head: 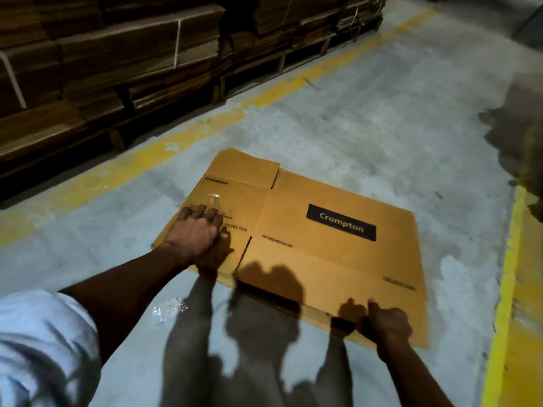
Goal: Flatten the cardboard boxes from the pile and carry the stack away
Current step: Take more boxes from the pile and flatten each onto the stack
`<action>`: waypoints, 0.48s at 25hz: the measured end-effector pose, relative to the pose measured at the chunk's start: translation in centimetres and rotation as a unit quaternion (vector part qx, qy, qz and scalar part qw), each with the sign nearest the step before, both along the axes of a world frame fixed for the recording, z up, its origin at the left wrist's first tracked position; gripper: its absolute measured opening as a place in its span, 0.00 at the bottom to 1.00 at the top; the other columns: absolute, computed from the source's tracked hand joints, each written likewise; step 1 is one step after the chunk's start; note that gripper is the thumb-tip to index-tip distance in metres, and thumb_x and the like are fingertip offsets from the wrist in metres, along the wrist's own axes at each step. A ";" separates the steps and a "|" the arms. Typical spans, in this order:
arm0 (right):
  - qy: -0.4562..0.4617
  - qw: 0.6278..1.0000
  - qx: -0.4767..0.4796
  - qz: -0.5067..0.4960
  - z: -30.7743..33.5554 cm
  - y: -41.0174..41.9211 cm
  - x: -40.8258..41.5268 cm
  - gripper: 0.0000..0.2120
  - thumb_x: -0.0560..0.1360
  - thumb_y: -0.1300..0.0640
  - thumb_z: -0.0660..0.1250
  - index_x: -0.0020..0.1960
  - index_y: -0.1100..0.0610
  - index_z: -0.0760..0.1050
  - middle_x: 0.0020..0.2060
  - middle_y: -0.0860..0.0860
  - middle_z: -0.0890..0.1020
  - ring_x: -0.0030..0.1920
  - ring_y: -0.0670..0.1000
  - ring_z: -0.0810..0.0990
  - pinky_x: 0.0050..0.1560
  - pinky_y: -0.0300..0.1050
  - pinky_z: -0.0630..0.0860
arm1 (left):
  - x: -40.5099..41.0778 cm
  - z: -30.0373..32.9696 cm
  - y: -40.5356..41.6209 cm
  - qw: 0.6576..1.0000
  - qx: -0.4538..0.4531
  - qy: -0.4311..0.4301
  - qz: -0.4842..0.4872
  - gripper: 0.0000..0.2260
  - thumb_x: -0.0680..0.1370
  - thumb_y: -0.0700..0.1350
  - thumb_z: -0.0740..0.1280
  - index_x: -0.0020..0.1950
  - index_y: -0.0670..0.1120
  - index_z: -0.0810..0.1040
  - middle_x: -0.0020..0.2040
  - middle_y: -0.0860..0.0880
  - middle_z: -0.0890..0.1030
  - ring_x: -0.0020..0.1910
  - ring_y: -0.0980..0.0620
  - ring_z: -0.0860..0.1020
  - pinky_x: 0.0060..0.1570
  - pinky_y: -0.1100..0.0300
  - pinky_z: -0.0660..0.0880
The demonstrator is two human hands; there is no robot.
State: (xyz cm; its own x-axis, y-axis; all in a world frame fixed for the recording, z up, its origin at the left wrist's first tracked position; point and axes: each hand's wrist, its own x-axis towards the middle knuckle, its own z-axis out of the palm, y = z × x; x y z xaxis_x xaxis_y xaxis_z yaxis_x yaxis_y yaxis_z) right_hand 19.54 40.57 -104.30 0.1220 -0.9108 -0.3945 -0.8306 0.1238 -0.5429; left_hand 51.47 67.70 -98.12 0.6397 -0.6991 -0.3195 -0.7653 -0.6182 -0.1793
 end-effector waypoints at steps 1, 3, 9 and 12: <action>0.020 0.996 -0.058 0.063 1.5 1.3 1.4 0.19 0.81 0.48 0.64 0.44 0.63 0.82 0.41 0.62 0.85 0.47 0.63 0.83 0.46 0.48 0.76 | -0.4 1.5 -0.6 0.999 -0.026 -0.025 -0.006 0.28 0.84 0.59 0.47 0.81 0.46 0.54 0.82 0.46 0.54 0.81 0.42 0.51 0.77 0.42 0.52; 0.002 0.970 -0.124 0.211 6.9 4.3 4.7 0.15 0.83 0.50 0.61 0.51 0.59 0.82 0.47 0.58 0.85 0.51 0.61 0.82 0.47 0.45 0.71 | -1.0 6.8 -1.6 0.994 -0.083 -0.072 -0.020 0.31 0.84 0.60 0.43 0.82 0.44 0.52 0.82 0.45 0.52 0.81 0.42 0.46 0.77 0.40 0.48; -0.079 0.880 -0.340 0.323 32.7 6.9 11.9 0.25 0.83 0.48 0.52 0.73 0.61 0.70 0.72 0.58 0.73 0.76 0.57 0.65 0.76 0.53 0.61 | -0.6 29.2 -4.1 0.972 -0.159 -0.157 -0.078 0.35 0.81 0.64 0.39 0.81 0.43 0.54 0.82 0.43 0.51 0.81 0.41 0.44 0.76 0.37 0.47; -0.078 0.842 -0.439 0.302 46.8 5.5 11.4 0.25 0.83 0.47 0.52 0.72 0.61 0.71 0.72 0.57 0.73 0.76 0.58 0.64 0.75 0.57 0.63 | -1.2 41.7 -6.1 0.954 -0.207 -0.188 -0.105 0.34 0.82 0.64 0.43 0.81 0.43 0.56 0.82 0.43 0.52 0.81 0.40 0.46 0.75 0.35 0.49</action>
State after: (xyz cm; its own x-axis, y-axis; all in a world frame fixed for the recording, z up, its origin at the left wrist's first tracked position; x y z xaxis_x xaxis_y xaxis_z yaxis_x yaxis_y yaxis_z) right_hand 30.93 46.07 -57.50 0.6555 -0.5960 0.4638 -0.5079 -0.8024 -0.3134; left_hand 50.26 61.60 -56.42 0.4872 -0.8408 0.2360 -0.8095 -0.5362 -0.2390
